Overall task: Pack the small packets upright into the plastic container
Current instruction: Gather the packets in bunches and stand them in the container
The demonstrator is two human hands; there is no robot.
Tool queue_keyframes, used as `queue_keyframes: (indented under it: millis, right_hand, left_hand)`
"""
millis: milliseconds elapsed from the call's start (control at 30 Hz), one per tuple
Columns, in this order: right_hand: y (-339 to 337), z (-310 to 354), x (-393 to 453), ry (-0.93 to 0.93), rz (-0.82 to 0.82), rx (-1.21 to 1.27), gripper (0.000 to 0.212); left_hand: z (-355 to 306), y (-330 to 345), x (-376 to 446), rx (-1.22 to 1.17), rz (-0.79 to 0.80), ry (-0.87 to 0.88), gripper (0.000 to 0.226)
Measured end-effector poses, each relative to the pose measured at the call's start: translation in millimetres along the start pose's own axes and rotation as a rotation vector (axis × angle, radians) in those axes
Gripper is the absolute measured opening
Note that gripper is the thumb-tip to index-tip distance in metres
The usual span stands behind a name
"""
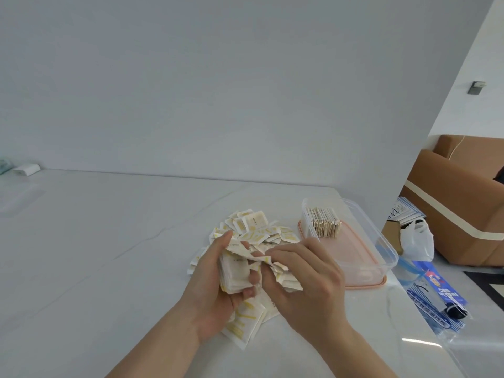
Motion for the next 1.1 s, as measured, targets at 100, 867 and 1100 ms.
queue_keyframes:
  millis: [100, 867, 1100]
  right_hand:
    - [-5, -12, 2, 0.05, -0.04, 0.005, 0.006]
    - [59, -66, -36, 0.215, 0.69, -0.316, 0.049]
    - [65, -72, -43, 0.283, 0.742, -0.272, 0.068]
  left_hand:
    - [-4, -6, 2, 0.028, -0.037, 0.002, 0.018]
    - [-15, -24, 10, 0.07, -0.035, -0.034, 0.036]
    - [-19, -19, 9, 0.005, 0.013, -0.015, 0.039]
Point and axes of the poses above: each hand's wrist, its own x-axis towards the middle knuckle, its own y-axis out of the palm, z = x × y, the point moved 7 cm from there along x, towards the middle knuckle, and after that the axes turned 9 degrees about y, right-handed, at the moved point
